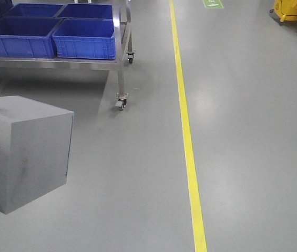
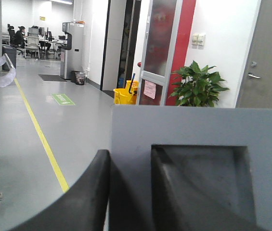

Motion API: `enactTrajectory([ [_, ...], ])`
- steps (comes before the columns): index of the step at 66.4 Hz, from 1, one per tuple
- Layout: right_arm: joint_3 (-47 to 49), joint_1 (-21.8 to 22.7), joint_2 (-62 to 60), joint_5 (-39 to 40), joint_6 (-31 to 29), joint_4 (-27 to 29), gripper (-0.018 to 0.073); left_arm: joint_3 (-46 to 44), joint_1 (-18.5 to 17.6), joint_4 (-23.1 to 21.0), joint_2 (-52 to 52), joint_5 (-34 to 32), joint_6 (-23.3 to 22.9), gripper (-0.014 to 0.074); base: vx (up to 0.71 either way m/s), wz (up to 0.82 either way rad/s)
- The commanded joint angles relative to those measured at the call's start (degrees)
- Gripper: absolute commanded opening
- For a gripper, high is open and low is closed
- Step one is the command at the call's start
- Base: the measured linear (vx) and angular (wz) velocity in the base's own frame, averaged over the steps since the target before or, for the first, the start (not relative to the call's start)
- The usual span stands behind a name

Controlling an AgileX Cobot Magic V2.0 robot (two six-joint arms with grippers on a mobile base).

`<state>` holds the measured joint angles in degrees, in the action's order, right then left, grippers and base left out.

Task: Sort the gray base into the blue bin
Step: 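Drive the base away from the table holding the block in the left gripper, then drive down the aisle between shelves of blue bins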

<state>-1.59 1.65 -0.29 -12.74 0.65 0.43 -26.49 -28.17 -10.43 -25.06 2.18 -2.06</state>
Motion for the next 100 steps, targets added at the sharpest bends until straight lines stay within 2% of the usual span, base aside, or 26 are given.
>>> enactTrajectory([
  [1, -0.11, 0.14, 1.03, 4.12, -0.65, -0.43, -0.0005, -1.97, -0.16, -0.66, -0.22, -6.11, -0.37, -0.0006, 0.34, 0.08],
  [52, -0.11, 0.14, 1.03, 4.12, -0.65, -0.43, -0.0005, -1.97, -0.16, -0.66, -0.22, -6.05, -0.37, -0.0006, 0.33, 0.07],
  [100, -0.11, 0.14, 1.03, 4.12, -0.65, -0.43, -0.0005, -1.97, -0.16, -0.66, -0.22, -6.05, -0.37, -0.0006, 0.3, 0.62],
])
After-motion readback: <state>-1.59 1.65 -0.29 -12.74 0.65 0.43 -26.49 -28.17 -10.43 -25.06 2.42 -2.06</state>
